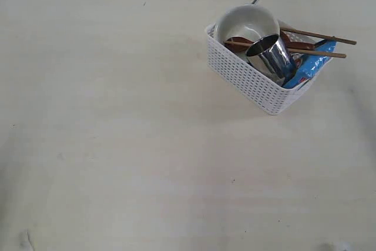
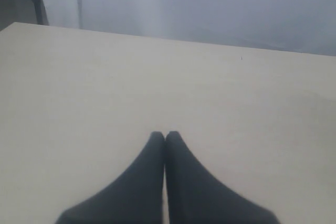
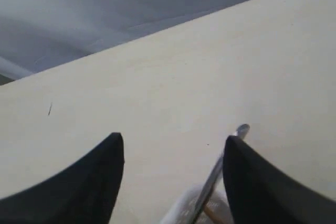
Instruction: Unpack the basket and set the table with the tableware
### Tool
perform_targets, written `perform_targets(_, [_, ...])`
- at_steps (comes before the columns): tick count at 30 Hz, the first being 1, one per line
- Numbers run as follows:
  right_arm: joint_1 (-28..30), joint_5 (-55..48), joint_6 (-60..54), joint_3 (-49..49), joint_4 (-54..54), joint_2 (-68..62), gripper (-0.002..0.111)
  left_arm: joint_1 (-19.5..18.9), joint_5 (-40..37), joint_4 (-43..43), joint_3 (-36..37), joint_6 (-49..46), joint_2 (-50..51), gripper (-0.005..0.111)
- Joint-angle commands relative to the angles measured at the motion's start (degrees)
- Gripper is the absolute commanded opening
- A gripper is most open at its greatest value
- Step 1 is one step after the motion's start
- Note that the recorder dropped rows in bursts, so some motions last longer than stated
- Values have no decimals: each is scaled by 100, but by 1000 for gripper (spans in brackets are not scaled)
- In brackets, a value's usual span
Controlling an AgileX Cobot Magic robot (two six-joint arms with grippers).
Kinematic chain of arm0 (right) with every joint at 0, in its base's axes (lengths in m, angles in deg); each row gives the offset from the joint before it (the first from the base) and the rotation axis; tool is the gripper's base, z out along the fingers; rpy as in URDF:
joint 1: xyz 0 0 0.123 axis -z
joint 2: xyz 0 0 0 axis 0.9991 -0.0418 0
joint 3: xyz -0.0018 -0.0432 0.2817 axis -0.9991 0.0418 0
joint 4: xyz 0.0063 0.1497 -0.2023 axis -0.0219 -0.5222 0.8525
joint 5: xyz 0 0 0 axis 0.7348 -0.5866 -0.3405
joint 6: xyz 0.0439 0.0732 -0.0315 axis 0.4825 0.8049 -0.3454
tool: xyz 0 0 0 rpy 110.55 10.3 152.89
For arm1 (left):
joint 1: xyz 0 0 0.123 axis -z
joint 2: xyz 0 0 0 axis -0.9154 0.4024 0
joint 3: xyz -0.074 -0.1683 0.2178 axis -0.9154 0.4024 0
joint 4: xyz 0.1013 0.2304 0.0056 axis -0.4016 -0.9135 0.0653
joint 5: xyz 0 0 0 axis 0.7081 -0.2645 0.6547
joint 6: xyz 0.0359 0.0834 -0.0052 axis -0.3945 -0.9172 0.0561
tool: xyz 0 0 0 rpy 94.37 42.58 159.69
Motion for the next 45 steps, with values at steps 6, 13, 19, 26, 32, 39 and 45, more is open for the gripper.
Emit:
perform_targets(6, [90, 61, 1195, -29, 821, -235, 53, -9, 53, -15, 21, 5, -15, 0])
perform_targets(13, [90, 271, 1195, -29, 821, -471, 51, -9, 53, -15, 21, 5, -15, 0])
perform_targets(19, [90, 436, 1195, -29, 801, -554, 32, -9, 53, -15, 21, 5, -15, 0])
perform_targets(26, [90, 521, 1195, -29, 801, -554, 9, -9, 53, -15, 21, 5, -15, 0])
perform_targets(32, [90, 534, 1195, -29, 801, -554, 0, -9, 53, -15, 21, 5, -15, 0])
perform_targets(39, [90, 686, 1195, -29, 801, -554, 0, -9, 53, -15, 21, 5, -15, 0])
perform_targets(45, [90, 861, 1195, -29, 801, -554, 0, -9, 53, -15, 21, 5, -15, 0])
